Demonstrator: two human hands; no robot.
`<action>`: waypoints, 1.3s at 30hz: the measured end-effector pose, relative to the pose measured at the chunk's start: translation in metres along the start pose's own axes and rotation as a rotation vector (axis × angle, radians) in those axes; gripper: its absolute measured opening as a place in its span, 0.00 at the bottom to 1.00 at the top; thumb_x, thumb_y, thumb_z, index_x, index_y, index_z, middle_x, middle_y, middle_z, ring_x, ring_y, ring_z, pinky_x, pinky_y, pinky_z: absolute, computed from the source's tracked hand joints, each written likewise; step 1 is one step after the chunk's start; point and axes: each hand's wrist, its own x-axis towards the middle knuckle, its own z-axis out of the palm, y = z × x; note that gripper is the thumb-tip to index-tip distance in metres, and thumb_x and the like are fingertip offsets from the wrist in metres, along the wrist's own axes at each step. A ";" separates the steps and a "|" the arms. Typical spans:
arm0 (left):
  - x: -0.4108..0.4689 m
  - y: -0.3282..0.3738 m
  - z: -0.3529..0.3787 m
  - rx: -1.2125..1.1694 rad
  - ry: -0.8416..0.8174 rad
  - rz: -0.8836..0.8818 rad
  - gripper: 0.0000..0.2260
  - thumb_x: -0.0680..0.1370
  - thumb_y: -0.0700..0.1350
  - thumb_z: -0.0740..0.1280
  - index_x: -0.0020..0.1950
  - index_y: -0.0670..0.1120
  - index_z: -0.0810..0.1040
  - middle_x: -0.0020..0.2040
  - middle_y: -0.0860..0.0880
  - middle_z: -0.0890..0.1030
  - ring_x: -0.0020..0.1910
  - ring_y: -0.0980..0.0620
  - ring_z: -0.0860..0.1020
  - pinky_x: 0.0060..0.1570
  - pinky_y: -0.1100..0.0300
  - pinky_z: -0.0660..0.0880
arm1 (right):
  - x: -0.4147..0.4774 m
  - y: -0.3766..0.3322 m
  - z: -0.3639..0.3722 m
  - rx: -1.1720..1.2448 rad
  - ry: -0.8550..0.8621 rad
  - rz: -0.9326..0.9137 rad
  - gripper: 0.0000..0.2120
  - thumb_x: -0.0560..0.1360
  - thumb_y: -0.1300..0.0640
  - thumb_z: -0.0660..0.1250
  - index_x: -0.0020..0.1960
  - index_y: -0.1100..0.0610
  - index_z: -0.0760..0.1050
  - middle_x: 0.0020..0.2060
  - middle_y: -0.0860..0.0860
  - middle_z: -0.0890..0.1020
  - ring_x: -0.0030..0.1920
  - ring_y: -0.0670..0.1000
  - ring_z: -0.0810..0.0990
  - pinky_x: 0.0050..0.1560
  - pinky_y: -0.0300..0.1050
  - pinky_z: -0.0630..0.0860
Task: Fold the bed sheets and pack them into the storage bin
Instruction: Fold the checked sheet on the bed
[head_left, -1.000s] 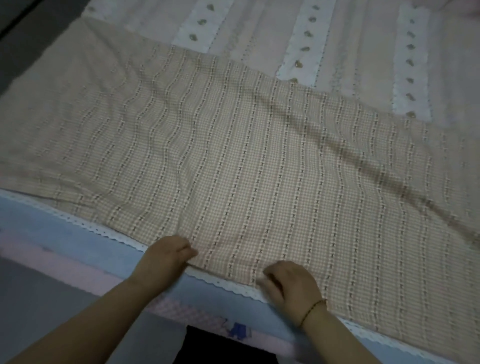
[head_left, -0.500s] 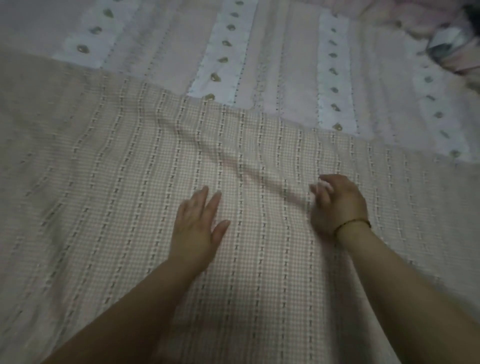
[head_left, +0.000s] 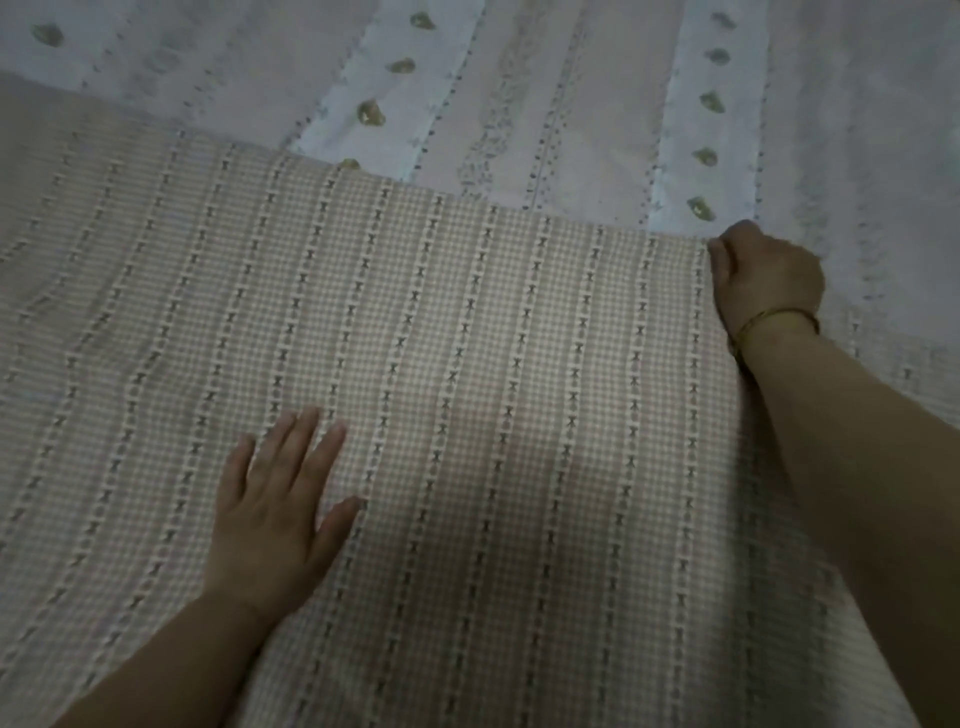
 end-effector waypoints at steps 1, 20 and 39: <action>0.000 -0.001 0.001 0.002 0.010 0.009 0.27 0.80 0.61 0.42 0.72 0.48 0.60 0.67 0.44 0.64 0.74 0.62 0.44 0.72 0.59 0.42 | 0.001 0.001 0.009 -0.040 -0.022 -0.020 0.16 0.76 0.61 0.56 0.36 0.70 0.73 0.28 0.68 0.76 0.27 0.63 0.75 0.28 0.39 0.57; -0.016 -0.037 -0.034 0.046 -0.101 0.073 0.28 0.80 0.58 0.38 0.64 0.46 0.70 0.60 0.43 0.79 0.63 0.48 0.69 0.68 0.56 0.48 | -0.172 -0.248 -0.043 0.148 -0.676 -0.031 0.42 0.65 0.35 0.27 0.75 0.52 0.37 0.74 0.54 0.36 0.74 0.52 0.33 0.64 0.47 0.25; -0.176 -0.473 -0.159 0.029 -0.068 0.027 0.23 0.77 0.60 0.52 0.61 0.45 0.68 0.57 0.37 0.79 0.59 0.43 0.71 0.64 0.53 0.60 | -0.293 -0.696 -0.033 0.187 -0.683 -0.387 0.29 0.65 0.38 0.51 0.54 0.51 0.80 0.54 0.51 0.82 0.54 0.52 0.81 0.66 0.54 0.58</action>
